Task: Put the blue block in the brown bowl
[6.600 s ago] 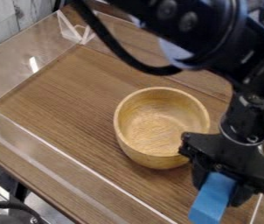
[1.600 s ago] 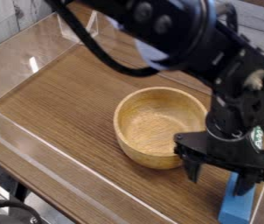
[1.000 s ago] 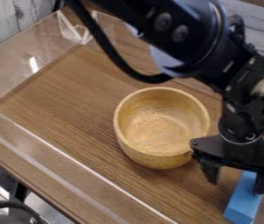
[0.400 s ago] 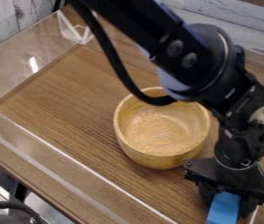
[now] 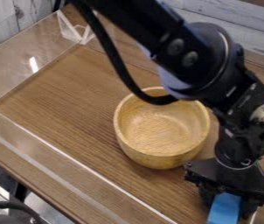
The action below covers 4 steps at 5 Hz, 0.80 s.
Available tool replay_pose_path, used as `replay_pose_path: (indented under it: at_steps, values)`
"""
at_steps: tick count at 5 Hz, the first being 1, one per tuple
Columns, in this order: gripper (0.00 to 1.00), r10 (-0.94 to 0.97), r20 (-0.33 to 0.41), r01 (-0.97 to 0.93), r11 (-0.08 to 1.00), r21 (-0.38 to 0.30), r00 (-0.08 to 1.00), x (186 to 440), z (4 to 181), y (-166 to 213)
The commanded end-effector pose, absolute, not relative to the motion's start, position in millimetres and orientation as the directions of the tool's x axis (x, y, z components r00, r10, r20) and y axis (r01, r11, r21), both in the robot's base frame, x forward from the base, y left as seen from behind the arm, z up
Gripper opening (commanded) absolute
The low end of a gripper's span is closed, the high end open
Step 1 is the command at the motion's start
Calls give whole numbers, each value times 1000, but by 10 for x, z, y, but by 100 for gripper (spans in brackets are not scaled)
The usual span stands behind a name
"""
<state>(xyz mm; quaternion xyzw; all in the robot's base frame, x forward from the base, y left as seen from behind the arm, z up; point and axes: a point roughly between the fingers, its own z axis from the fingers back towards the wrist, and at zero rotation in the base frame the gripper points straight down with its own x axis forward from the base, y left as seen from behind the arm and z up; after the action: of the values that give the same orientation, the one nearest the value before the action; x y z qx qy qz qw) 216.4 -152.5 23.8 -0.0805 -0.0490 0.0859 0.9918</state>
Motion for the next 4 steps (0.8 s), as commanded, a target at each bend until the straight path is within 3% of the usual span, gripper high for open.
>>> replay_pose_path:
  at_steps: [1, 4]
  values:
    - [0, 187, 121, -159, 964, -212, 975, 2269, 405, -1578]
    - [0, 191, 104, -163, 959, -232, 976, 2285, 477, -1590]
